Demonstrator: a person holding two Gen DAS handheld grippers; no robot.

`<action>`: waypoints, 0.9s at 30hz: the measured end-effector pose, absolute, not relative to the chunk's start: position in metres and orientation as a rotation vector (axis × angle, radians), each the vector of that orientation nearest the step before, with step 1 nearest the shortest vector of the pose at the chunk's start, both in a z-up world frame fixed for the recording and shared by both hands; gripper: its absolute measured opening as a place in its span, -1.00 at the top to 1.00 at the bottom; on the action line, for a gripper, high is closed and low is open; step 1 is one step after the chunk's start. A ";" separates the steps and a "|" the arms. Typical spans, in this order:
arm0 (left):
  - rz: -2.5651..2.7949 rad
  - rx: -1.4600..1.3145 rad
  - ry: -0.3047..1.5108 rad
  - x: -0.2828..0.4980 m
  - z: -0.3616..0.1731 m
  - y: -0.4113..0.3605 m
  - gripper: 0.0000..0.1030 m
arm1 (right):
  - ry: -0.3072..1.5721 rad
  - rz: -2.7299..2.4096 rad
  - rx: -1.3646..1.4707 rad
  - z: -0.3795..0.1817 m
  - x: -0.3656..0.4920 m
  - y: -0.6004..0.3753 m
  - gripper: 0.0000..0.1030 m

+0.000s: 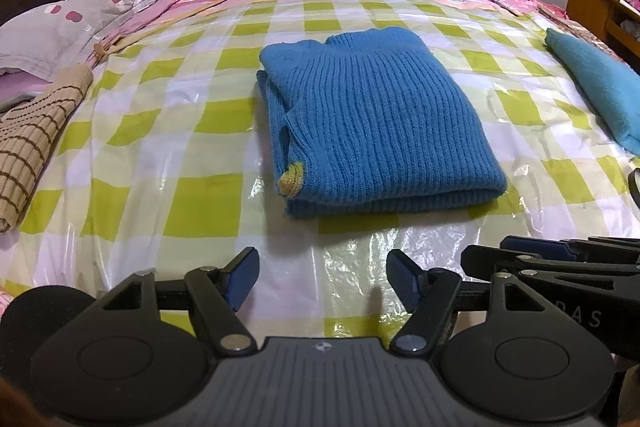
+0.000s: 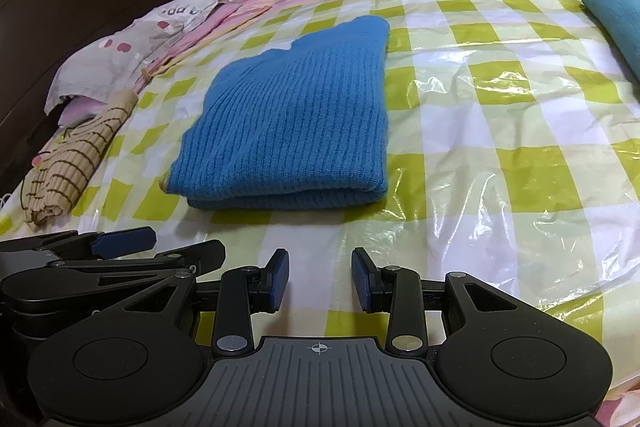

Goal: Fold small clothes

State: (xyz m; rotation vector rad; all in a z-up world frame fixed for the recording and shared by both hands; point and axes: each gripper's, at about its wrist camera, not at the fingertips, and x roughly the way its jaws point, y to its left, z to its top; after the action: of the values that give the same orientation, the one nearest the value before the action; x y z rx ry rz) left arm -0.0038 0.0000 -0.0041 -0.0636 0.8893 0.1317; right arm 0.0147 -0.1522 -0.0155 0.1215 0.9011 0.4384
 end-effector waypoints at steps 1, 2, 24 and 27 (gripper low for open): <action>0.133 -0.063 0.889 -0.003 -0.004 0.000 -0.51 | 0.900 0.437 0.123 -0.015 0.015 -0.153 0.33; 0.131 -0.066 0.888 -0.004 -0.004 0.000 -0.51 | 0.900 0.436 0.125 -0.016 0.015 -0.153 0.33; 0.140 -0.050 0.886 -0.005 -0.002 -0.002 -0.50 | 0.904 0.436 0.131 -0.018 0.014 -0.154 0.33; 0.139 -0.055 0.895 -0.005 -0.003 -0.001 -0.50 | 0.905 0.435 0.129 -0.019 0.014 -0.153 0.33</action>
State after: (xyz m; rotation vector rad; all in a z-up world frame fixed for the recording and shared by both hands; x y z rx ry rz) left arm -0.0047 -0.0011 -0.0033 -0.0555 0.8949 0.1393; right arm 0.0144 -0.1533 -0.0189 0.1290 0.9049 0.4349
